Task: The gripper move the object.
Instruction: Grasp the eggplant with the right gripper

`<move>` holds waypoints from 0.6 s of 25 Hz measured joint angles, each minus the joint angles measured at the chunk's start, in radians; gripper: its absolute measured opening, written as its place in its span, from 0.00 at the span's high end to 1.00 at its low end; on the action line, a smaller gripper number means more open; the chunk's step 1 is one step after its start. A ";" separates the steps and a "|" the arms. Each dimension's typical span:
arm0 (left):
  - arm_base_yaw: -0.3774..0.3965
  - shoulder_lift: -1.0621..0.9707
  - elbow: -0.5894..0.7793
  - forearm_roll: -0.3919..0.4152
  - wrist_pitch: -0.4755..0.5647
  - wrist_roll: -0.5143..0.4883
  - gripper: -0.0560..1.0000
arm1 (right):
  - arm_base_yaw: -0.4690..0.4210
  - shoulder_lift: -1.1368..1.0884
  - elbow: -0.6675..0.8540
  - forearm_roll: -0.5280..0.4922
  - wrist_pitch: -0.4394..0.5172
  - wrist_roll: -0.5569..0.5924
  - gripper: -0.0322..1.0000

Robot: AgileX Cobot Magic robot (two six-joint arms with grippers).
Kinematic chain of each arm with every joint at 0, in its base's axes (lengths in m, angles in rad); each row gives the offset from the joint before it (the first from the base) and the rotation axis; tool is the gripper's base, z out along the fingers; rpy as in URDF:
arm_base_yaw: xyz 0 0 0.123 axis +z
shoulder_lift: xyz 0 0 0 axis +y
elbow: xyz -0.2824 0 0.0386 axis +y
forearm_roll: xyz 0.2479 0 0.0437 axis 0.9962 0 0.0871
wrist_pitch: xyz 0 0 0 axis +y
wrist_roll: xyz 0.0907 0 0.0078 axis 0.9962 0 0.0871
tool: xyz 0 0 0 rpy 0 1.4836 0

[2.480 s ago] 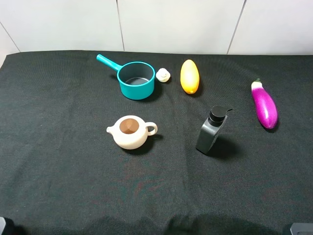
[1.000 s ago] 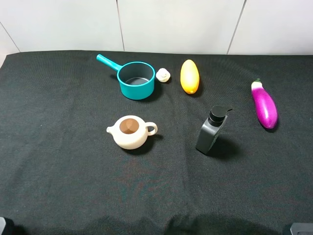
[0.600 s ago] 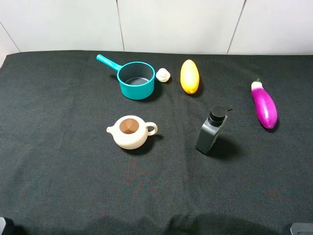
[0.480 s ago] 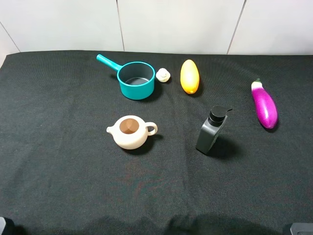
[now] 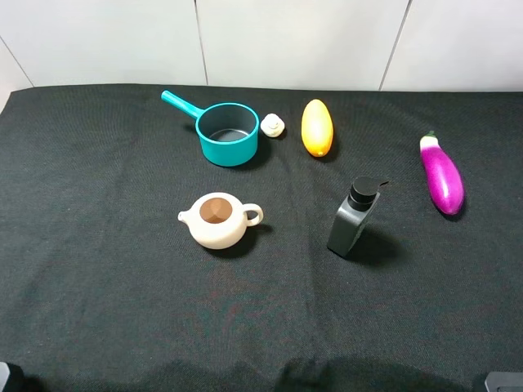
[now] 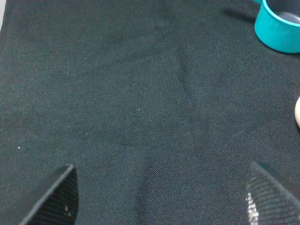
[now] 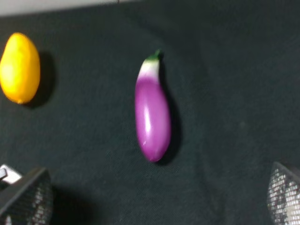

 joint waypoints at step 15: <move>0.000 0.000 0.000 0.000 0.000 0.000 0.22 | 0.000 0.594 -0.257 0.058 0.009 -0.058 0.30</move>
